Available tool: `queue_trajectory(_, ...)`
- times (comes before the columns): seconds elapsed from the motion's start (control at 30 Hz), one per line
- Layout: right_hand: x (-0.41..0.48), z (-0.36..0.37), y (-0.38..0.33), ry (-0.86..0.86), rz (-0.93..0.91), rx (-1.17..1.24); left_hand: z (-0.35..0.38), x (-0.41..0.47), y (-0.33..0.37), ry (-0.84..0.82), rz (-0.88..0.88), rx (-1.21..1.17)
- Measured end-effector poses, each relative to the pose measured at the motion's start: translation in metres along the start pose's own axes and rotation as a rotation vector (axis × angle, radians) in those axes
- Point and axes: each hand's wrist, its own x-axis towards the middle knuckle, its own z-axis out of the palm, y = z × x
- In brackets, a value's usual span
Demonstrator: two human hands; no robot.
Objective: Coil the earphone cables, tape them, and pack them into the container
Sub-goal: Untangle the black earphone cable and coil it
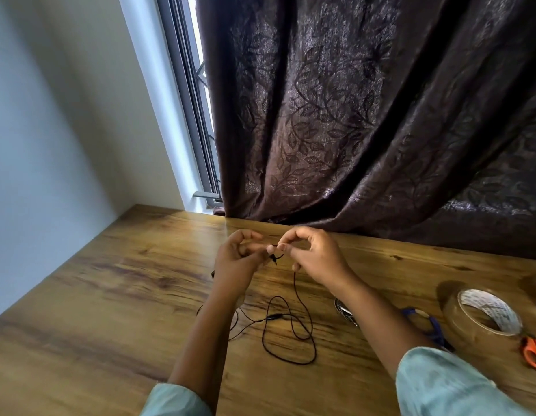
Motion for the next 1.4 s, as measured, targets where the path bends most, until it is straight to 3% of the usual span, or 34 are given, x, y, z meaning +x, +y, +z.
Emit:
queue_trajectory(0.13,-0.003,0.001,-0.004,0.055,0.125,0.267,-0.002,-0.003,0.000,0.083,-0.142,-0.392)
queue_trajectory(0.23,-0.006,0.005,-0.006,-0.072,0.267,0.626,-0.004,-0.002,-0.001,0.100,-0.225,-0.627)
queue_trajectory(0.3,-0.008,0.009,-0.008,-0.083,0.358,0.765,-0.003,0.000,-0.003,0.019,-0.252,-0.693)
queue_trajectory(0.47,-0.002,0.009,-0.011,0.023,0.455,0.839,-0.010,-0.005,0.002,-0.251,-0.268,-0.712)
queue_trajectory(0.53,0.001,0.003,-0.011,0.015,0.424,0.827,-0.020,-0.006,0.006,-0.315,-0.302,-0.403)
queue_trajectory(0.6,0.003,-0.002,-0.010,-0.014,0.373,0.812,-0.025,-0.008,0.008,-0.336,-0.270,0.136)
queue_trajectory(0.67,0.003,-0.006,-0.010,-0.056,0.311,0.751,-0.021,-0.006,0.010,-0.227,-0.065,0.450)
queue_trajectory(0.73,0.003,-0.006,-0.010,-0.112,0.243,0.572,-0.012,-0.005,0.015,-0.052,0.317,0.626)
queue_trajectory(0.8,0.002,-0.005,-0.010,-0.187,0.175,0.356,-0.004,0.001,0.021,-0.041,0.690,0.919)
queue_trajectory(0.87,0.001,-0.004,-0.013,-0.237,0.130,0.282,0.002,0.004,0.021,-0.144,0.834,1.171)
queue_trajectory(0.93,-0.001,-0.009,-0.018,-0.215,0.122,0.269,0.002,0.006,0.022,-0.167,0.796,1.264)
queue_trajectory(1.03,0.000,-0.017,-0.020,-0.206,0.019,0.146,-0.006,0.007,0.020,-0.169,0.742,1.161)
queue_trajectory(1.13,0.005,-0.024,-0.017,-0.251,-0.058,-0.108,-0.017,0.009,0.017,-0.271,0.540,0.913)
queue_trajectory(1.23,0.007,-0.035,-0.014,-0.269,-0.062,-0.225,-0.035,0.013,0.017,-0.140,0.433,0.683)
queue_trajectory(1.33,0.008,-0.048,-0.006,-0.233,-0.023,-0.236,-0.060,0.015,0.024,0.024,0.211,0.273)
queue_trajectory(1.4,0.009,-0.050,0.002,-0.181,0.016,-0.200,-0.071,0.007,0.029,-0.010,0.044,-0.110)
